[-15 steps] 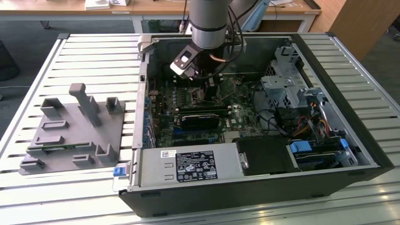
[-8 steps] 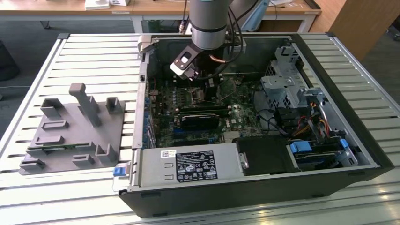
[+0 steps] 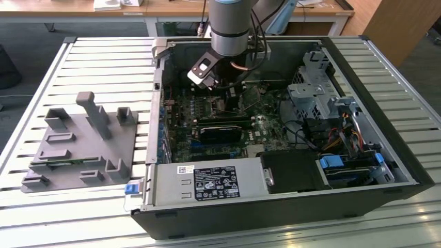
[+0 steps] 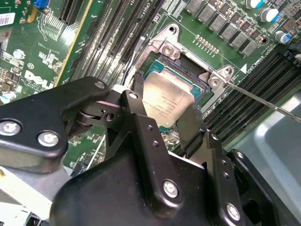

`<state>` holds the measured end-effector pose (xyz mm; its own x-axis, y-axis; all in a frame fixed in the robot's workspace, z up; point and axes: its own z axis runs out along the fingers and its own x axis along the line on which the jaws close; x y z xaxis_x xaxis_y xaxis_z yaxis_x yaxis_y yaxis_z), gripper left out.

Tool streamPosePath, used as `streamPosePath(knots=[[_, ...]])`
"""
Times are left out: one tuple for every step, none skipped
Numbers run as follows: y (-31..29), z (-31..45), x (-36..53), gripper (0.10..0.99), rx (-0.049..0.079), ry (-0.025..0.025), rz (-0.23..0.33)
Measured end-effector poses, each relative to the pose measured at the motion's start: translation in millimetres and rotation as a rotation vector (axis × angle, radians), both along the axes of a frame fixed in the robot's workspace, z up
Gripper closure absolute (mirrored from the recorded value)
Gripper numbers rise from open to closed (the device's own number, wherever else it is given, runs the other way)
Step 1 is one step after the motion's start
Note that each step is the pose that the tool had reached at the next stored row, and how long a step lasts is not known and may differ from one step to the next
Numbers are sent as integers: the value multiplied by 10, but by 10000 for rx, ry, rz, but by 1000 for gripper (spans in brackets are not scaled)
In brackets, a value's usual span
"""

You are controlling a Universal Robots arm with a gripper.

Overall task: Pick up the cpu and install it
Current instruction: 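Place the cpu into insertion slot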

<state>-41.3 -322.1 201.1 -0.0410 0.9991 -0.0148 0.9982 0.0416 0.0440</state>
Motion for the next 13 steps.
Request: streamPosePath(knots=[[2,-4,0,557,0,1,-8],[6,-8,-1,557,-2,1,-12],[9,-12,-1,557,-2,2,-12],[12,-15,-2,557,0,1,-12],[15,-18,-3,557,4,0,-12],[18,-21,-3,557,7,0,-11],[22,-24,-4,557,8,-1,-11],[25,-27,-4,557,9,-1,-11],[27,-30,-5,557,7,0,-11],[29,-35,-6,557,9,0,-11],[30,-41,-5,557,11,0,-10],[31,-48,-5,557,15,0,-10],[31,-54,-6,557,18,0,-11]])
